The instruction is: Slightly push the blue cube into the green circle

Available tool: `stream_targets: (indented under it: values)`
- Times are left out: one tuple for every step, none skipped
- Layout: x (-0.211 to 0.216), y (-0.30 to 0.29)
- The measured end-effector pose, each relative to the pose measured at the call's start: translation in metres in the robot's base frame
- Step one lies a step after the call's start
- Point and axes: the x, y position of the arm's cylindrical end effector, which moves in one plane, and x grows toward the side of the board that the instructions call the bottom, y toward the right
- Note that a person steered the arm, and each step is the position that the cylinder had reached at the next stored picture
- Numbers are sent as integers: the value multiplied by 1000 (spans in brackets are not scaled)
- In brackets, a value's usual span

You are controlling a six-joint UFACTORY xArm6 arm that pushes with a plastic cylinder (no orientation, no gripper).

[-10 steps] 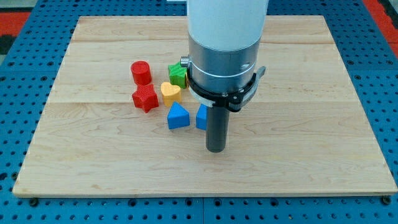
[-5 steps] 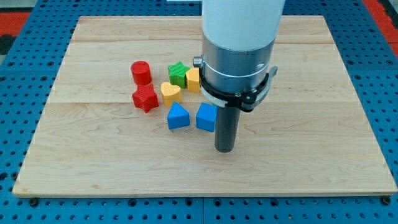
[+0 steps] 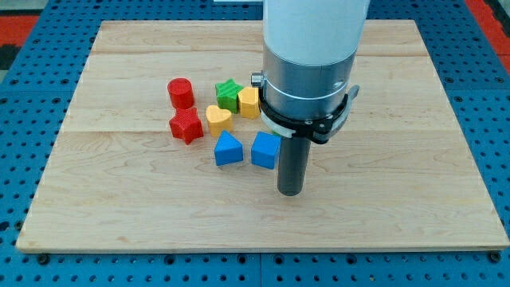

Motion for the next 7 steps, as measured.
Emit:
stream_targets:
  values:
    - [2,0]
    - [9,-8]
    - [2,-32]
    - [-18,-43]
    - [-53,-45]
    - [-73,-23]
    - [-98,-18]
